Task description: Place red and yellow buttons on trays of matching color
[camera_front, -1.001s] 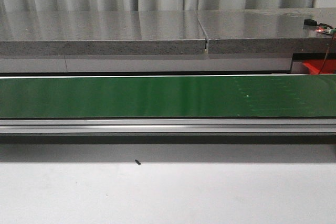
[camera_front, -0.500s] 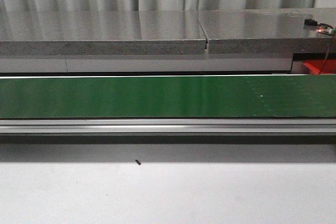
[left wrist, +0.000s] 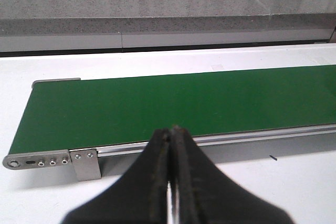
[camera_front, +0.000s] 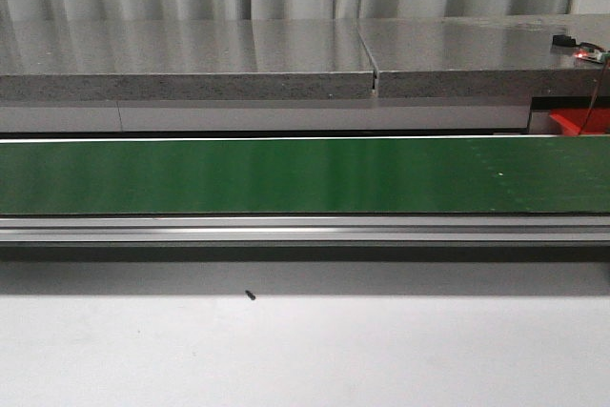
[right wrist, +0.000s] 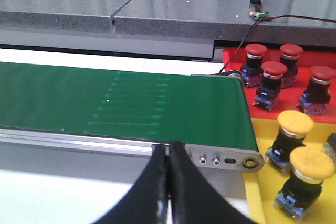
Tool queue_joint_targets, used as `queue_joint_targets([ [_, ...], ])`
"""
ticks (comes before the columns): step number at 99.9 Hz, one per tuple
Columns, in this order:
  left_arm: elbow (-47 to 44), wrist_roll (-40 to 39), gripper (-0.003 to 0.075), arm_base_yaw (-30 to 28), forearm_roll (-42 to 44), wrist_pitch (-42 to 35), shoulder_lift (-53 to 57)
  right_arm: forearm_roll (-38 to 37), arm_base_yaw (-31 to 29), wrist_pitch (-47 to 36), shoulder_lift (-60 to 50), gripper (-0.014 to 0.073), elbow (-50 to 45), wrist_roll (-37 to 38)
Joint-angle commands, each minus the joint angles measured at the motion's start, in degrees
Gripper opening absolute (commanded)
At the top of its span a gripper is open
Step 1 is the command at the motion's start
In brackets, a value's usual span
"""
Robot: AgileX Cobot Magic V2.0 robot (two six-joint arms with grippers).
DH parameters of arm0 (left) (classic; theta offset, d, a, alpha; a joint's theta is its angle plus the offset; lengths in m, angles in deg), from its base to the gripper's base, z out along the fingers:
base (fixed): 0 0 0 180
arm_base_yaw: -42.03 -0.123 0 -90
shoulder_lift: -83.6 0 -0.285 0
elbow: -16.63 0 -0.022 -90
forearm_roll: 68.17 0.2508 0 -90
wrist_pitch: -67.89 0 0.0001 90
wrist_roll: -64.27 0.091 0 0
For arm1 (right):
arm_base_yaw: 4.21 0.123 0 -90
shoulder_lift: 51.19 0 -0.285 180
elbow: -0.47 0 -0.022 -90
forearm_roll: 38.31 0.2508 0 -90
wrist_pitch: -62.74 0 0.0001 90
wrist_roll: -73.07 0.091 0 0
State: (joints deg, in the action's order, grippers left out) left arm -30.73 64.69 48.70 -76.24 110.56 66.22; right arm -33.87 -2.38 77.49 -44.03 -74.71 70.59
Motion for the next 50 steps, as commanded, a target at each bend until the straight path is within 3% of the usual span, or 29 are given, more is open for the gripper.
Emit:
queue_joint_targets([
  [1, 1.39, -0.42, -0.002, 0.38, -0.48, -4.45, -0.66, -0.77, 0.12, -6.59, -1.04, -0.0068, 0.17, 0.9],
  [50, 1.39, -0.42, -0.002, 0.38, -0.48, -4.45, -0.66, -0.77, 0.12, -8.22, -1.04, -0.0068, -2.69, 0.98],
])
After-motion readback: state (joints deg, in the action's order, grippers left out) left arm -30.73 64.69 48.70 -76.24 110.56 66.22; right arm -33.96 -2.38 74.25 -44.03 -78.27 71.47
